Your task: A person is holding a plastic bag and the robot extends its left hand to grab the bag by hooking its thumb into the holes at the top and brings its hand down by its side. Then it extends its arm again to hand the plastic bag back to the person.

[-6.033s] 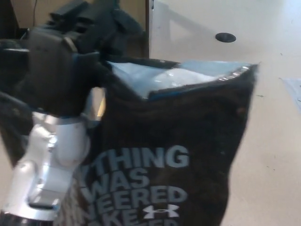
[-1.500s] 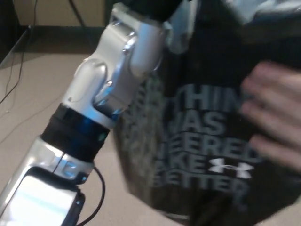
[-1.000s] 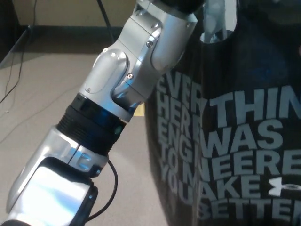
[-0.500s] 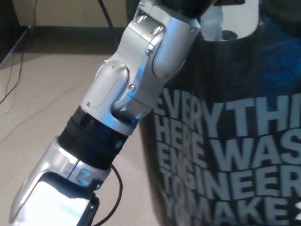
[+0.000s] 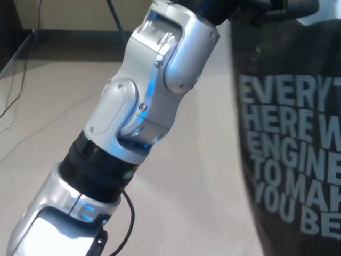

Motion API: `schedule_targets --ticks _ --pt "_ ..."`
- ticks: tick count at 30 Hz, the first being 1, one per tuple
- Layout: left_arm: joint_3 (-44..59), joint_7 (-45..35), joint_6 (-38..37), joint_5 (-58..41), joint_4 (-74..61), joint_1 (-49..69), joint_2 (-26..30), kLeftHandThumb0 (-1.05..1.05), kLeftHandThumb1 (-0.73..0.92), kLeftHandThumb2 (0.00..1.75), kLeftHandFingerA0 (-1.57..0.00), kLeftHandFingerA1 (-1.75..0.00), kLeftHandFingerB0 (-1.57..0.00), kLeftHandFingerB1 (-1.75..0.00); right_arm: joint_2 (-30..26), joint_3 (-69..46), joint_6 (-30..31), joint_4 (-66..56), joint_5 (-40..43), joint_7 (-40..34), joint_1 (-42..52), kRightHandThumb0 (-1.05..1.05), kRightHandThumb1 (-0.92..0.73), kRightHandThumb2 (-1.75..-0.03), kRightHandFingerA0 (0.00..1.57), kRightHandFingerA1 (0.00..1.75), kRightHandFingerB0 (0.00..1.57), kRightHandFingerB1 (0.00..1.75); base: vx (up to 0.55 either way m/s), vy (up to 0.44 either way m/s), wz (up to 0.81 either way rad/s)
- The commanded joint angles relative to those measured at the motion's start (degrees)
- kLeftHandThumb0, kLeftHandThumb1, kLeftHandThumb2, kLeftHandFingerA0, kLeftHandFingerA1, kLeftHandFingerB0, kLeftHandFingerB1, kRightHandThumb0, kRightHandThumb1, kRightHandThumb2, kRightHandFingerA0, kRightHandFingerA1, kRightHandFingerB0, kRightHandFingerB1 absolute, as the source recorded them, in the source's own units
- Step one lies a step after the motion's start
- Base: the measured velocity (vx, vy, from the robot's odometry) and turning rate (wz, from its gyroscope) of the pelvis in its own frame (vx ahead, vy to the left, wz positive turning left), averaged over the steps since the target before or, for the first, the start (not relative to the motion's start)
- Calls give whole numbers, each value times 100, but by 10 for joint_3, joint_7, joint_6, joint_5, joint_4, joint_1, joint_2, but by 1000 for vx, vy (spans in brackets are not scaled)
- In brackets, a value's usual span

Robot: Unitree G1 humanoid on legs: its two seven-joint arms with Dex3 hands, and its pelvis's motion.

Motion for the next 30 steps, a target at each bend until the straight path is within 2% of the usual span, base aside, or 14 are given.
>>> schedule_targets --ticks 1,5,6,12,13,14,15,21,22,23,24,27,29,30 --pt "0 -134 78 -20 -34 26 27 -76 43 84 0 0 0 -2 -15 4 6 3 -4 12 5 -40 -61 -80 63 59 49 52 0 0 0" --pt "1 -133 71 -22 -39 35 32 -74 42 83 0 0 0 0 -15 5 6 8 -4 17 0 -40 -61 -81 62 59 49 52 0 0 0" --pt "1 -136 72 -24 -42 38 34 -74 42 83 0 0 0 0 -16 6 11 8 -5 21 -2 -34 -72 -61 64 47 51 40 0 0 0" --pt "1 -153 80 -14 -76 72 59 -77 44 84 0 0 0 0 -16 6 13 -11 -4 24 5 -34 -72 -60 66 47 52 41 0 0 0" --pt "4 -155 80 -15 -88 89 65 -78 45 84 0 -1 0 0 -16 7 12 -11 -5 23 6 -34 -72 -61 66 48 52 40 0 0 0" --pt "6 -154 79 -17 -98 106 70 -76 44 83 0 -1 0 0 -15 8 12 -11 -6 22 6 -41 -61 -82 61 59 48 52 0 0 0" --pt "10 -155 80 -18 -114 130 77 -75 44 83 0 0 0 0 -14 7 12 -9 -5 20 6 -34 -72 -62 68 49 53 41 0 0 0" --pt "43 -132 41 -27 -190 312 141 -76 43 83 0 -6 0 0 -13 7 12 -5 -7 13 6 -35 -72 -60 67 48 53 40 0 0 0" --pt "55 -121 32 -36 -201 359 150 -84 46 60 0 -15 0 -6 -14 8 11 -3 -8 13 6 -35 -72 -60 65 47 52 40 0 0 0" --pt "61 -113 25 -38 -204 383 156 -75 41 84 0 -9 0 -6 -13 7 11 -2 -7 13 5 -35 -72 -60 67 48 53 40 0 0 0" --pt "72 -99 12 -41 -207 427 167 -77 43 85 0 -8 0 -5 -11 6 12 -1 -6 14 4 -41 -61 -82 62 59 49 52 0 0 0" --pt "100 -60 -24 -61 -203 514 175 -71 40 82 0 -12 0 -5 -8 4 13 -5 -3 13 3 -40 -61 -83 64 60 50 52 0 0 0" --pt "117 -31 -51 -67 -201 577 178 -67 38 81 0 -19 0 -9 -7 3 13 -5 -2 13 4 -40 -61 -82 62 59 50 52 0 0 0" --pt "126 -23 -65 -79 -195 606 179 -64 37 80 0 -25 0 -12 -8 4 12 -4 -3 12 2 -34 -72 -60 66 47 53 40 0 0 0"
